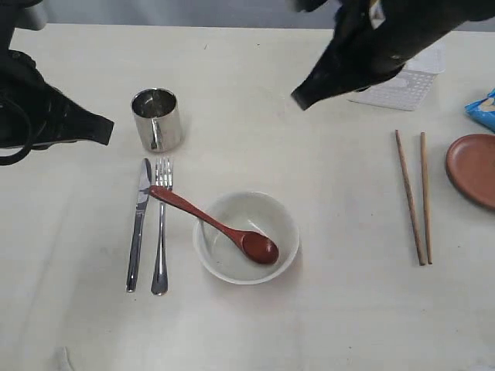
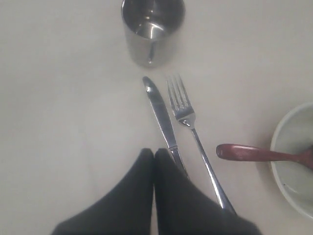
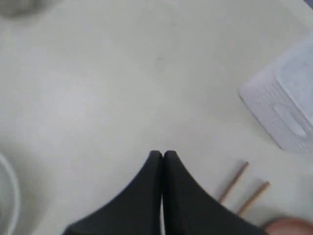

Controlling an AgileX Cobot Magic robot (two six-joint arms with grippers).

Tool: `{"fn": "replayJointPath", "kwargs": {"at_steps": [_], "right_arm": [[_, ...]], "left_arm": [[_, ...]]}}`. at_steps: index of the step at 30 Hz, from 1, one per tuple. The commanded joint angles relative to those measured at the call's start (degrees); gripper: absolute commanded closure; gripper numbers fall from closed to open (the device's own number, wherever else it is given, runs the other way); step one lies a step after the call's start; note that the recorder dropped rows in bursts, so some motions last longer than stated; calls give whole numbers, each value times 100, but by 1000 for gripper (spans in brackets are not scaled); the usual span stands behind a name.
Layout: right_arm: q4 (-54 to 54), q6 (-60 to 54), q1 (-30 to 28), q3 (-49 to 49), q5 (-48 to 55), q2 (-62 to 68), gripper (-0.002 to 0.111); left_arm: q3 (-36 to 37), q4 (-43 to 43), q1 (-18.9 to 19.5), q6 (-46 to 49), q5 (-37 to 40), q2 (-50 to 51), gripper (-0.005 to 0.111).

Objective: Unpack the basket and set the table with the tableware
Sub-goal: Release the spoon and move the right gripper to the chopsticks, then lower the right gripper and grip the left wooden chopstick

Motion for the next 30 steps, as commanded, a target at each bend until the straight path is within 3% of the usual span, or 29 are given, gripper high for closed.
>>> {"fn": "replayJointPath", "kwargs": {"at_steps": [1,5,11,21,23,27,30], "right_arm": [[484,304,-1182,295,36,171,109],[914,774,-1953,639,140,591,109],[754,1311,-1731,650,567,1537,109],[523,1589,-1812,650,353,1876,108],[523,1554,-1812,650,327,1978,101],[562,1554,-1812,650,171,2030,74],[587,1565,-1812,650,135,2053,69]], "left_arm": [[35,-92,1,8,17,-41,107],[35,-129,1,8,17,-41,107],[35,-129,1,8,17,-41,107],[35,-129,1,8,17,-41,107],[35,-129,1,8,17,-41,107],[35,-129,1,8,17,-41,107],[35,-128,1,8,6,-41,107]]}}
